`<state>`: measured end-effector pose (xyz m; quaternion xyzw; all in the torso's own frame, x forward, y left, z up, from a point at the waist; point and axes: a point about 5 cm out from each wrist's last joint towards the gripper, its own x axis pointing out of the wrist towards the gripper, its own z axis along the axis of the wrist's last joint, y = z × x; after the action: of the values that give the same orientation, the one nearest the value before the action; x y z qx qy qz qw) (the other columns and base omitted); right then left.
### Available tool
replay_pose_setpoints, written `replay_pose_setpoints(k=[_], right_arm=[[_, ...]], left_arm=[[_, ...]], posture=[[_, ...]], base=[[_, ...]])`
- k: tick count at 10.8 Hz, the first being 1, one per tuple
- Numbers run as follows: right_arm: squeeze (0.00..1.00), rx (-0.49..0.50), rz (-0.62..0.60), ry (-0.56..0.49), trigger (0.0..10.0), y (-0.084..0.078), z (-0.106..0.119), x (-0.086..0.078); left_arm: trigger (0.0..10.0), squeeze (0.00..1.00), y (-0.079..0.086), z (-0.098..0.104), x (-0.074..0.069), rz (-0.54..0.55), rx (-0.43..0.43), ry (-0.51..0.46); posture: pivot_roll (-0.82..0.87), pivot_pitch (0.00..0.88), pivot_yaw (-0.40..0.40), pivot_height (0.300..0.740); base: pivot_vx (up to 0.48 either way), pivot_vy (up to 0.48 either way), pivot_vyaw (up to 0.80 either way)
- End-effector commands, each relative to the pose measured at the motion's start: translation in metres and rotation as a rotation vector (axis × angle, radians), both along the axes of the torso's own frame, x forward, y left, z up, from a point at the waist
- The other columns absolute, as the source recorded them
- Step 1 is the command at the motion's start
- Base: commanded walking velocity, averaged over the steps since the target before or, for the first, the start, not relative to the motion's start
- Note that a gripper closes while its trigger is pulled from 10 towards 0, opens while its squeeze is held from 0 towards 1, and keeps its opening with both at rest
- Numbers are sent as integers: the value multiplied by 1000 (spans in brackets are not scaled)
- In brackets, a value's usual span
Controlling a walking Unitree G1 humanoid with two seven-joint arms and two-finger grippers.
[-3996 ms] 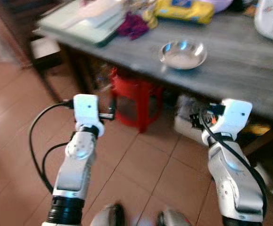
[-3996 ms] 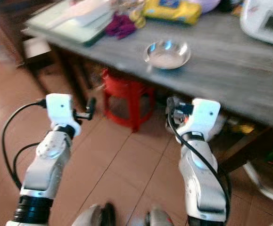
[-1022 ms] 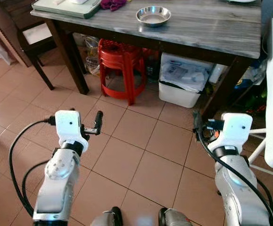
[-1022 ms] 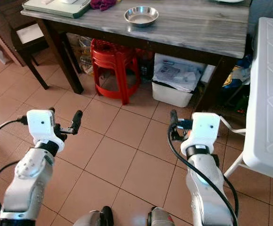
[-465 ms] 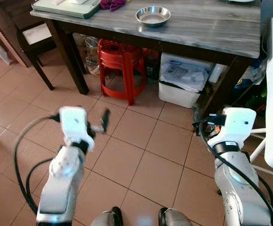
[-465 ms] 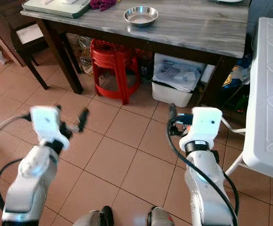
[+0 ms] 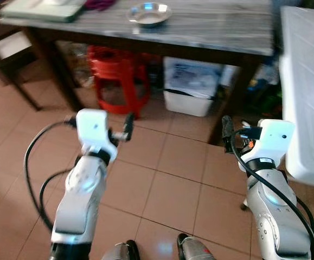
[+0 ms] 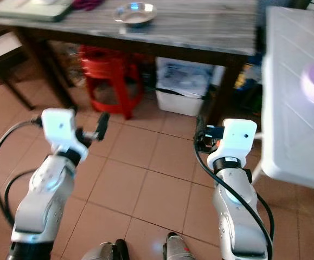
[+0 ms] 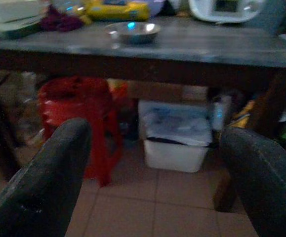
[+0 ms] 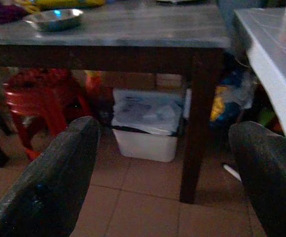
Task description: Setting the table
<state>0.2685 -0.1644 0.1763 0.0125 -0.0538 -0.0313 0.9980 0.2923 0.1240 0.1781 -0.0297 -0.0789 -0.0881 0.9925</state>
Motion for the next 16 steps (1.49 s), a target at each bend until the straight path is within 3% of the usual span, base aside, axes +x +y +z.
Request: replay_pose_setpoints(k=[1, 8, 16], right_arm=[[0, 10, -10, 10, 10000, -1, -2, -1], [0, 19, -8, 21, 10000, -1, -7, 1], [0, 32, -12, 33, 10000, -1, -10, 2]], left_arm=[[10000, 0, 3, -9, 0, 13, 9, 43], [10000, 0, 7, -15, 2, 41, 22, 76], [10000, 0, 7, -19, 3, 42, 8, 95]], posture=[[-197, 210, 74, 740], [-189, 206, 69, 740], [-183, 202, 69, 740]], base=[[0, 0, -800], [0, 0, -183], [0, 0, -800]])
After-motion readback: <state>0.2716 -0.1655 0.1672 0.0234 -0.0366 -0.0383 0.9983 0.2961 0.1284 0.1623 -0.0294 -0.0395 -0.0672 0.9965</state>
